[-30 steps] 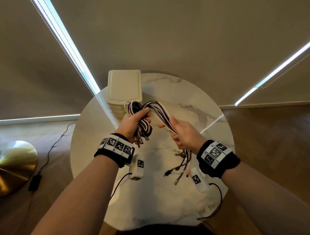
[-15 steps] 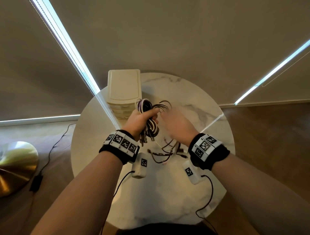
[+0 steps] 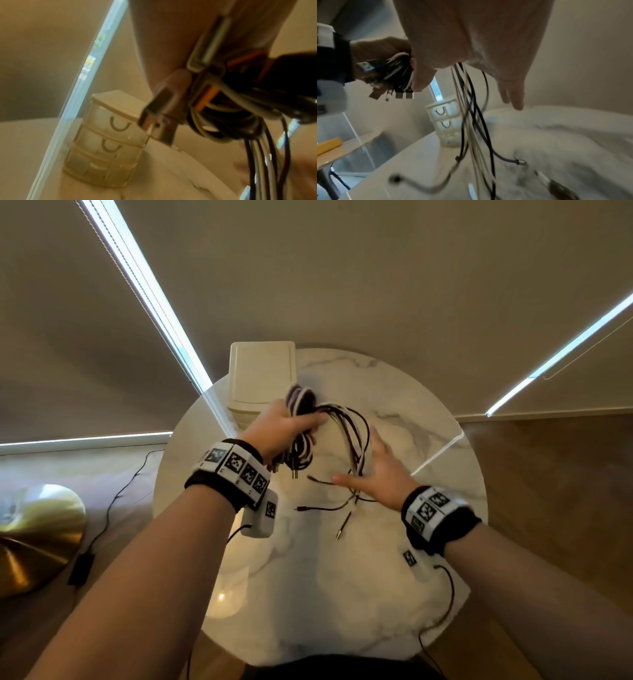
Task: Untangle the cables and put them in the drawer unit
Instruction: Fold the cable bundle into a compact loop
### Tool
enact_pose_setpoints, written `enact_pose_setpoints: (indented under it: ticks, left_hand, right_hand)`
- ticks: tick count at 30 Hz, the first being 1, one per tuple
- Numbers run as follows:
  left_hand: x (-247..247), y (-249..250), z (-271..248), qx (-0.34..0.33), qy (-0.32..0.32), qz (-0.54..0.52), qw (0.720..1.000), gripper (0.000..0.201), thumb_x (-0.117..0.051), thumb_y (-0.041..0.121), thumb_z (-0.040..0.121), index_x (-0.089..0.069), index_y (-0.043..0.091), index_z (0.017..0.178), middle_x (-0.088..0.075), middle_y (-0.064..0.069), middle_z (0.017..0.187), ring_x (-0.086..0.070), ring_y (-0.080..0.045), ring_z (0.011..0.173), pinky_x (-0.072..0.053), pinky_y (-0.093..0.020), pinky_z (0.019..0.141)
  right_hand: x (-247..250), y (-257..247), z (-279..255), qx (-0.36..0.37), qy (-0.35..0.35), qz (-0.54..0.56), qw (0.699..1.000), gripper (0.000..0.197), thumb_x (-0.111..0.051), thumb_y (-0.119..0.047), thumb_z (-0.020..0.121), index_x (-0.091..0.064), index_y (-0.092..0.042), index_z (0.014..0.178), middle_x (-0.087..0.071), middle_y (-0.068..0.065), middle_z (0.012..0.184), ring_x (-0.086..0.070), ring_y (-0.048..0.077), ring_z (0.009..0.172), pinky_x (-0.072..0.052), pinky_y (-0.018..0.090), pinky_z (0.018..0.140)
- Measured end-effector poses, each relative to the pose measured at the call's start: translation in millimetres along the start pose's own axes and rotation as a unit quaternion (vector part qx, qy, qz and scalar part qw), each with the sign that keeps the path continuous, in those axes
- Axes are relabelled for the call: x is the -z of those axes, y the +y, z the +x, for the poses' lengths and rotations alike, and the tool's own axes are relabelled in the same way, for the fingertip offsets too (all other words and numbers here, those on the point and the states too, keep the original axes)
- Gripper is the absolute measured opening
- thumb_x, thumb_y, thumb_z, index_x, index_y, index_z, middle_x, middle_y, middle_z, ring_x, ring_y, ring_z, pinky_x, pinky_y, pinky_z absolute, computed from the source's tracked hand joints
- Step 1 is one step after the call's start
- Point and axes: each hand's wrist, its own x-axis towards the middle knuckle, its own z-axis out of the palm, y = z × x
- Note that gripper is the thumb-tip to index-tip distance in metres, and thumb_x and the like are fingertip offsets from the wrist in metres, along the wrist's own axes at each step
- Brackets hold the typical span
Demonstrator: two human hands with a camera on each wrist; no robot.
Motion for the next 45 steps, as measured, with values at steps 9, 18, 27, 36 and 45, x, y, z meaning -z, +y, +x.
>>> enact_pose_setpoints:
  ticks: [9,18,27,36,45]
  left_hand:
    - [-13,8,11,-0.025,0.036,-0.131,0.99,0.024,-0.073,0.024,0.094,-0.068,0.002,0.089,-0.065,-0.007,0.075,-0.064,-0.02,0.07,-0.053,-0.037,0.075]
    - [-12,-34,5,0.044,0.146,-0.392,0.907,0.012,-0.072,0.021,0.096,-0.066,0.011,0.091,-0.063,0.0,0.073,-0.063,-0.014,0.064,-0.056,-0.033,0.064]
    - [-16,-34,-8,0.111,-0.151,-0.407,0.894,0.054,-0.054,0.021,0.101,-0.048,-0.006,0.147,-0.061,-0.017,0.144,-0.062,-0.027,0.129,-0.056,-0.041,0.104]
    - [-27,-26,-13,0.02,-0.13,-0.252,0.959,0.017,-0.068,0.015,0.096,-0.07,-0.001,0.102,-0.071,-0.023,0.092,-0.071,-0.031,0.08,-0.06,-0.037,0.075]
    - [-40,-17,-10,-0.036,-0.167,-0.162,0.972,0.035,-0.071,0.009,0.096,-0.053,-0.021,0.098,-0.062,-0.037,0.084,-0.066,-0.039,0.067,-0.057,-0.04,0.06]
  right_hand:
    - [10,-65,25,0.105,0.103,0.11,0.983,0.015,-0.057,-0.032,0.102,-0.056,-0.019,0.096,-0.057,-0.002,0.066,-0.056,0.016,0.053,-0.056,0.039,0.057]
    - [-16,-42,-8,0.089,0.022,0.104,0.99,0.033,-0.044,-0.05,0.105,-0.061,-0.022,0.106,-0.047,-0.01,0.064,-0.043,0.002,0.05,-0.04,0.029,0.055]
    - [-13,-38,-15,0.099,-0.08,-0.016,0.992,0.041,-0.034,-0.047,0.108,-0.059,-0.024,0.085,-0.051,-0.015,0.058,-0.047,-0.003,0.051,-0.038,0.027,0.064]
    - [7,-39,-13,0.081,-0.14,-0.025,0.987,0.049,-0.035,-0.043,0.109,-0.066,-0.01,0.091,-0.044,-0.01,0.05,-0.04,0.002,0.041,-0.035,0.022,0.054]
    - [13,-33,-10,0.089,-0.144,-0.058,0.984,0.042,-0.035,-0.038,0.11,-0.067,-0.021,0.088,-0.048,-0.009,0.057,-0.045,-0.001,0.045,-0.035,0.02,0.058]
